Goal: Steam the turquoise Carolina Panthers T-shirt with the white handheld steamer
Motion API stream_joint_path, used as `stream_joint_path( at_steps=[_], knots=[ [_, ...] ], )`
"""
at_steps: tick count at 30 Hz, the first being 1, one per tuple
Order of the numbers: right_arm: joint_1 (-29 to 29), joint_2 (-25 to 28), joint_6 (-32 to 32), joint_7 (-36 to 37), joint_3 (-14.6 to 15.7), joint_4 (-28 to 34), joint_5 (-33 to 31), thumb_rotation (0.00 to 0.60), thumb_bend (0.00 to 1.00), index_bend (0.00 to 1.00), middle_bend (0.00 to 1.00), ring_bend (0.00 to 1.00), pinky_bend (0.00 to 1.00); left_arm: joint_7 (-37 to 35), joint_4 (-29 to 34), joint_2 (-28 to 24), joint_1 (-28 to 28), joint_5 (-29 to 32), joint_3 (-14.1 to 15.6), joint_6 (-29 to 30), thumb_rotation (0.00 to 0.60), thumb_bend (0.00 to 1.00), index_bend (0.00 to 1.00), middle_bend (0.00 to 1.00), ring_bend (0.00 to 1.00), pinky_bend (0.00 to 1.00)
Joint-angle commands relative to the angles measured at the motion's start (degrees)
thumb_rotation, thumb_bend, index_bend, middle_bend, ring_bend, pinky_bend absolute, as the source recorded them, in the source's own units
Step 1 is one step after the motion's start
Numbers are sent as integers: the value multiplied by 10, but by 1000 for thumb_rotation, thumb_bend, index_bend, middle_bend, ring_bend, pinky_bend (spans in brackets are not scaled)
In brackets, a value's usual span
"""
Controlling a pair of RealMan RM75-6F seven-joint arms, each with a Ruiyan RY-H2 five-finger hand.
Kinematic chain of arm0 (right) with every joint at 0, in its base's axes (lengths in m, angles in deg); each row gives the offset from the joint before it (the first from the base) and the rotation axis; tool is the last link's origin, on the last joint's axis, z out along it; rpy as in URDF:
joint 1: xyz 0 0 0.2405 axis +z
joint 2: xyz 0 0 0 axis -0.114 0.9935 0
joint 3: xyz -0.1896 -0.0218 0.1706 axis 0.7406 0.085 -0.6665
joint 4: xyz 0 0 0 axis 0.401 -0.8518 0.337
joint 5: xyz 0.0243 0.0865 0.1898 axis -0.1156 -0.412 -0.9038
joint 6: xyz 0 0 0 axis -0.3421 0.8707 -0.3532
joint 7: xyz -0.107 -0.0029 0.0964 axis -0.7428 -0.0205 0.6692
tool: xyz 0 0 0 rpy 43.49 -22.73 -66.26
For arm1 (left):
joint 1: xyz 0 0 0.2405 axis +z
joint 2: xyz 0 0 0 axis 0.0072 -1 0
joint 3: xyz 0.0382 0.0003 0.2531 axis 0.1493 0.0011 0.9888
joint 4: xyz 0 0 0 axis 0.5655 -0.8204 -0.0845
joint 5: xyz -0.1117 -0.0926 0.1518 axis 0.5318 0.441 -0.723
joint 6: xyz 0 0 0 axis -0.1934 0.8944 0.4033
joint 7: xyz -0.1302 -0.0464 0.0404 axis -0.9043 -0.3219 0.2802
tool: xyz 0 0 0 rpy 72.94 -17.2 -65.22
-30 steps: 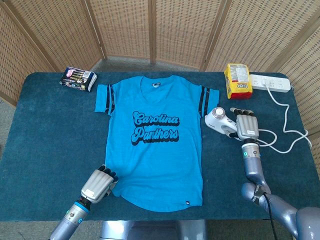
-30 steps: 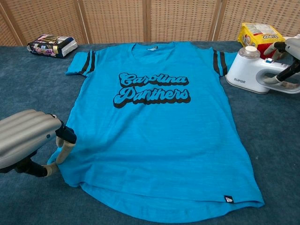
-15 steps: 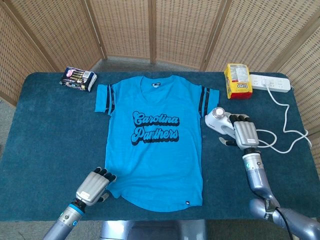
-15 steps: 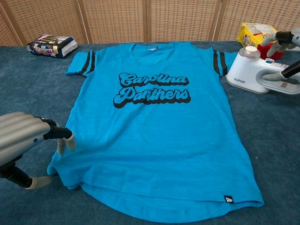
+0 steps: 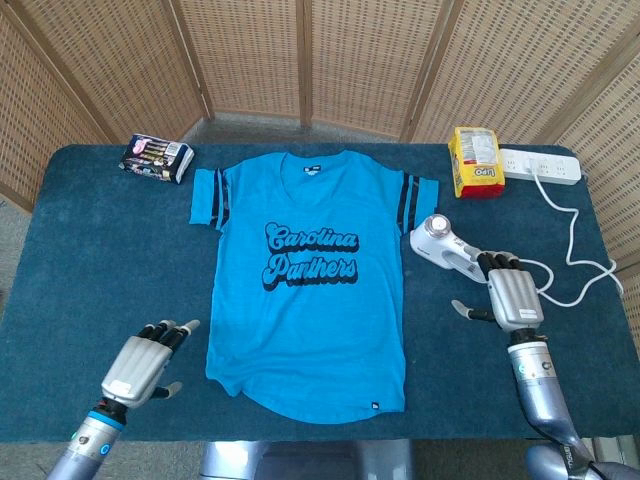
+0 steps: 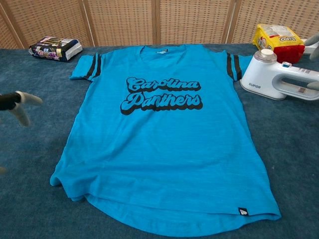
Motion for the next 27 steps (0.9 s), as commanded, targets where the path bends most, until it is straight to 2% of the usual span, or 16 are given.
stream_joint_path(
  at_steps=[1, 6, 12, 18, 27],
  knots=[
    [-17, 9, 23, 5, 10, 15, 13, 469, 239, 201, 315, 277, 195, -53, -20, -31, 33, -19, -3, 55, 470, 121, 101, 317, 217, 333],
    [-46, 16, 61, 9, 27, 28, 35, 468, 253, 244, 340, 326, 239, -123, -64, -52, 72, -16, -10, 116, 473, 121, 101, 317, 217, 333],
    [-78, 24, 94, 8, 48, 39, 48, 466, 283, 307, 362, 344, 283, -183, -106, -69, 106, 1, -12, 147, 472, 122, 108, 318, 217, 332],
    [-108, 29, 121, 10, 66, 41, 61, 469, 294, 344, 387, 360, 298, -206, -135, -68, 134, 14, -13, 165, 478, 120, 128, 318, 217, 332],
    [-149, 43, 153, 27, 87, 49, 76, 469, 294, 346, 397, 366, 299, -233, -143, -75, 170, 27, -11, 184, 484, 120, 128, 318, 217, 332]
  ],
)
